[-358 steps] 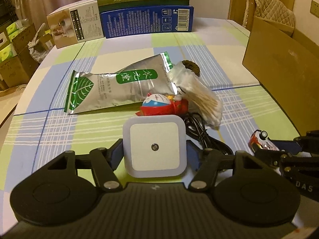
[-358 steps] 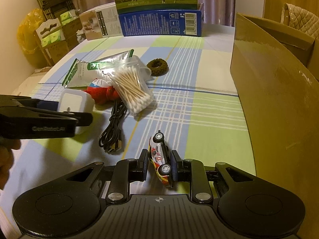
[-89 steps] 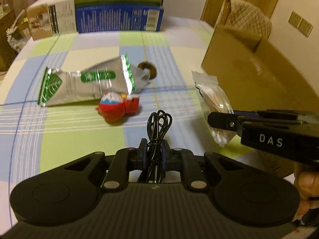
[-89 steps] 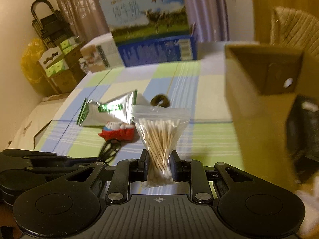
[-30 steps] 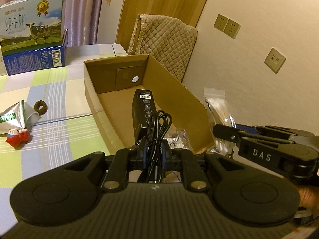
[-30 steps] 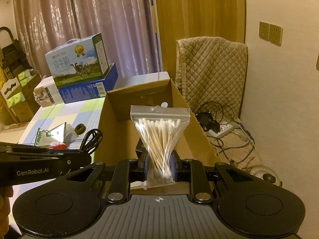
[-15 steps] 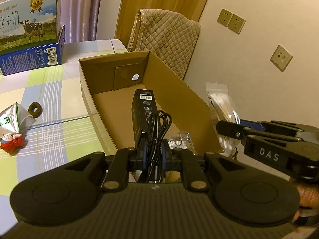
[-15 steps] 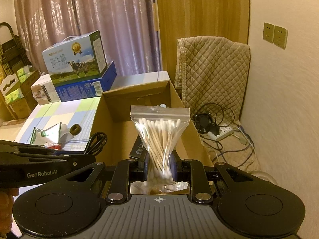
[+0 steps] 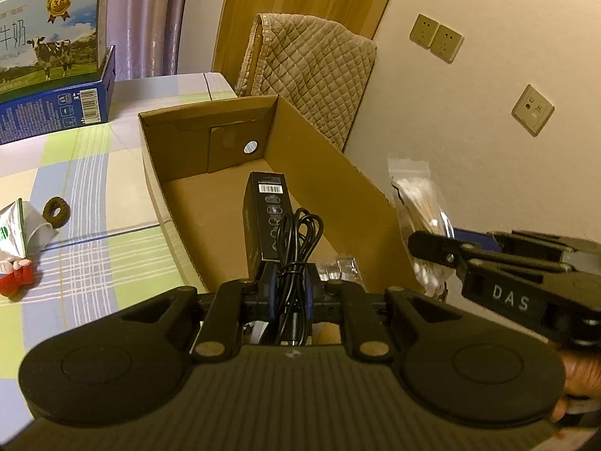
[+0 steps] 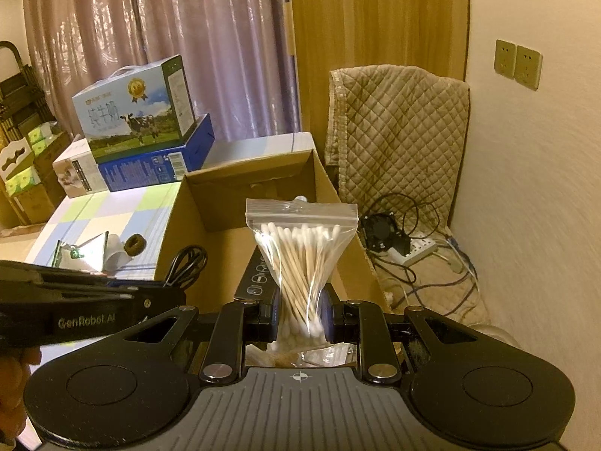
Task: Organize objects
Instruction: 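Open both tools to drop the cable and swab bag into the box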
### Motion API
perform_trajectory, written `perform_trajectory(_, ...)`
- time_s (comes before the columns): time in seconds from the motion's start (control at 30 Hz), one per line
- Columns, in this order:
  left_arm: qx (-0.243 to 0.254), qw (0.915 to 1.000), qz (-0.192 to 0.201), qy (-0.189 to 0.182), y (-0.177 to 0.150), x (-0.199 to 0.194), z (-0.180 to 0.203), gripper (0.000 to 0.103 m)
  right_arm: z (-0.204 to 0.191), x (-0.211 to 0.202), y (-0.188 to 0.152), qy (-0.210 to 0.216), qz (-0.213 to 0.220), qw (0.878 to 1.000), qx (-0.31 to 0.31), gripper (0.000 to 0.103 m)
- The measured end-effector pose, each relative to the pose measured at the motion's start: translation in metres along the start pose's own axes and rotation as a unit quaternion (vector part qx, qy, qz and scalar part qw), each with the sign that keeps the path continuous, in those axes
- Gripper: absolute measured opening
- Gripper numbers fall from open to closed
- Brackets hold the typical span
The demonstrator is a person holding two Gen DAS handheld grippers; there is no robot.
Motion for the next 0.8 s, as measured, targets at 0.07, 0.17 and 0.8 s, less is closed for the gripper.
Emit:
perform_trajectory(0.07,-0.002,1.0000,0.001,0.001,0.004,0.005,0.000,0.014,0.001,0.001,0.000,-0.001,-0.001,1.000,0.002,0.019)
perform_trajectory(0.17,-0.017,0.9998,0.005,0.002,0.010,0.008,-0.004,0.038,0.003,0.000,-0.001,-0.001,0.000,1.000,0.006,0.019)
perform_trajectory(0.8,-0.029,0.9986,0.032,0.030,0.009,-0.017,-0.033,0.039,0.000,0.008,0.004,0.019,0.004,1.000,0.019,0.019)
Point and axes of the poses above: each gripper's, at about its wrist camera, not at the fingertips, and x roughly the way its jaws point, z to its right, y to its top, the point moved 2 cm from there along x, roughly the way its jaws point, and after that the axes turned 10 degrees about y, right-handed, at the moved point
